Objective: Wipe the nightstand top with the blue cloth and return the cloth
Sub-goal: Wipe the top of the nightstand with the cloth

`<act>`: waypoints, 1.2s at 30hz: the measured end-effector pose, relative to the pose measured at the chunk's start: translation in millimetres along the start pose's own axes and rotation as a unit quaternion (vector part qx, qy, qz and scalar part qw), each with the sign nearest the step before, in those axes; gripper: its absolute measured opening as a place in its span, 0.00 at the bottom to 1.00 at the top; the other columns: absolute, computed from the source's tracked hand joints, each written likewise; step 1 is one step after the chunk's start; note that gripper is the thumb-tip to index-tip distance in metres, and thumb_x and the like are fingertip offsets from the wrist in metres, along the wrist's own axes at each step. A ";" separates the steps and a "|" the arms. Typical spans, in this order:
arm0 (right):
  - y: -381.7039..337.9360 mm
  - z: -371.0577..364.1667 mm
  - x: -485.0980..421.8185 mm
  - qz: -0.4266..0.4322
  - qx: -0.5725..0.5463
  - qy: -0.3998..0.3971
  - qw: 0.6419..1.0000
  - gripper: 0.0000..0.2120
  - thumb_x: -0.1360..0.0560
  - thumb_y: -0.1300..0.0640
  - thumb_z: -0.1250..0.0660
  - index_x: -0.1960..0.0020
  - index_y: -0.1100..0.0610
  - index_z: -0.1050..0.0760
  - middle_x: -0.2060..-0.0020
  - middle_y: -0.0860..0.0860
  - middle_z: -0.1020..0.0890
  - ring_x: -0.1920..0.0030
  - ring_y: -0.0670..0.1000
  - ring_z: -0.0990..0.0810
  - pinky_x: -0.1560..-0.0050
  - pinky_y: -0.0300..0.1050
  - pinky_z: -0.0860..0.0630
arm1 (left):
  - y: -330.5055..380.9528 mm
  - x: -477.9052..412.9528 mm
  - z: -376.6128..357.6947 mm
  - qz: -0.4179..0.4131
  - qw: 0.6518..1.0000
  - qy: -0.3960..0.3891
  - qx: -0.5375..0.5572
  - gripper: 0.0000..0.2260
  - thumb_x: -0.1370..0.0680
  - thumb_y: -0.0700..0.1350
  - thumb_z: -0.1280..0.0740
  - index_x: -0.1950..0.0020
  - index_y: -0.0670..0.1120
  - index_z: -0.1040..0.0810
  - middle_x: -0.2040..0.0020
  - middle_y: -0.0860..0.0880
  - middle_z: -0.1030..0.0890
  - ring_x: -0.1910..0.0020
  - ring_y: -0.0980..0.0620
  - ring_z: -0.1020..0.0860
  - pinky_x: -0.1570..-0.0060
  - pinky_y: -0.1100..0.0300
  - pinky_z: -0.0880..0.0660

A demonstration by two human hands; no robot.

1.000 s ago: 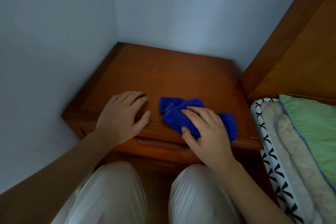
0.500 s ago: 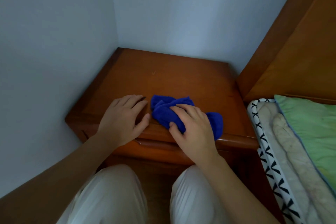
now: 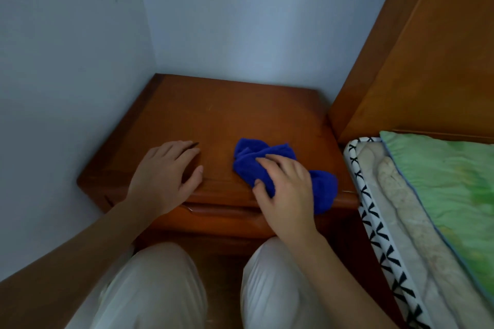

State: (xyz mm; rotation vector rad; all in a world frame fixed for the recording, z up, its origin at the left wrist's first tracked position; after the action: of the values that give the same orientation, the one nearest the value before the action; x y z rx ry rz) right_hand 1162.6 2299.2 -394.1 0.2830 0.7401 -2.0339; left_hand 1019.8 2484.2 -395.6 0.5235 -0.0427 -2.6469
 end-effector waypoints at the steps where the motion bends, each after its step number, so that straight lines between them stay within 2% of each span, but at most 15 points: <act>1: -6.4 -3.5 0.8 0.017 -0.009 -0.016 1.000 0.20 0.23 0.49 0.36 0.31 0.49 0.24 0.35 0.45 0.23 0.33 0.48 0.28 0.29 0.49 0.34 | -0.1 -0.2 -0.8 0.001 1.000 -0.006 0.002 0.24 0.19 0.58 0.45 0.33 0.45 0.22 0.33 0.46 0.22 0.33 0.46 0.26 0.37 0.46 0.29; 4: 2.3 0.3 -2.0 0.033 -0.026 -0.047 0.998 0.21 0.22 0.48 0.36 0.30 0.49 0.25 0.34 0.44 0.23 0.34 0.47 0.28 0.30 0.47 0.34 | -2.0 -1.0 -2.7 0.005 1.000 -0.009 0.006 0.24 0.19 0.58 0.45 0.33 0.45 0.23 0.33 0.46 0.22 0.34 0.45 0.26 0.37 0.44 0.28; 9: 57.3 25.8 -14.9 -0.009 -0.036 -0.039 0.999 0.20 0.22 0.48 0.36 0.32 0.49 0.24 0.36 0.44 0.22 0.36 0.48 0.26 0.34 0.52 0.28 | -2.7 -0.8 -3.8 -0.002 1.000 0.008 0.009 0.22 0.20 0.56 0.43 0.35 0.44 0.21 0.34 0.45 0.21 0.34 0.44 0.25 0.39 0.44 0.27; 19: 83.7 9.2 -70.8 -0.032 -0.023 -0.093 0.995 0.20 0.21 0.48 0.35 0.30 0.49 0.26 0.34 0.46 0.25 0.35 0.49 0.29 0.32 0.45 0.34 | -1.9 0.6 -0.1 0.001 1.000 0.022 0.017 0.22 0.20 0.56 0.43 0.35 0.44 0.20 0.35 0.46 0.21 0.34 0.45 0.25 0.38 0.46 0.28; 25: 100.5 -10.7 -120.0 -0.046 0.016 -0.098 0.994 0.20 0.21 0.48 0.36 0.29 0.51 0.27 0.33 0.50 0.25 0.34 0.54 0.28 0.34 0.48 0.32 | -3.8 0.4 -2.5 0.002 1.000 0.020 0.015 0.23 0.20 0.56 0.44 0.35 0.45 0.21 0.34 0.46 0.21 0.34 0.44 0.25 0.38 0.46 0.28; 36: 68.5 -82.4 -213.7 -0.011 0.034 -0.135 0.990 0.22 0.21 0.48 0.37 0.29 0.55 0.27 0.32 0.55 0.25 0.33 0.58 0.27 0.32 0.52 0.31 | -5.7 0.0 -2.8 -0.007 0.999 0.048 0.015 0.20 0.21 0.54 0.40 0.37 0.44 0.19 0.35 0.45 0.20 0.35 0.44 0.24 0.40 0.48 0.27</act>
State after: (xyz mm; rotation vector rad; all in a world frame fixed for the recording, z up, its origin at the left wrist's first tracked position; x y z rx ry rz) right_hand 1329.5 2470.2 -386.2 0.0356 0.5089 -2.0673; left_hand 1018.4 2489.5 -398.8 0.6629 -0.0508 -2.6346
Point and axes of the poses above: each hand's wrist, its own x-axis away from the middle knuckle, its own z-axis out of the back of the hand, y = z × x, the point moved 8 cm from there along -x, towards the middle knuckle
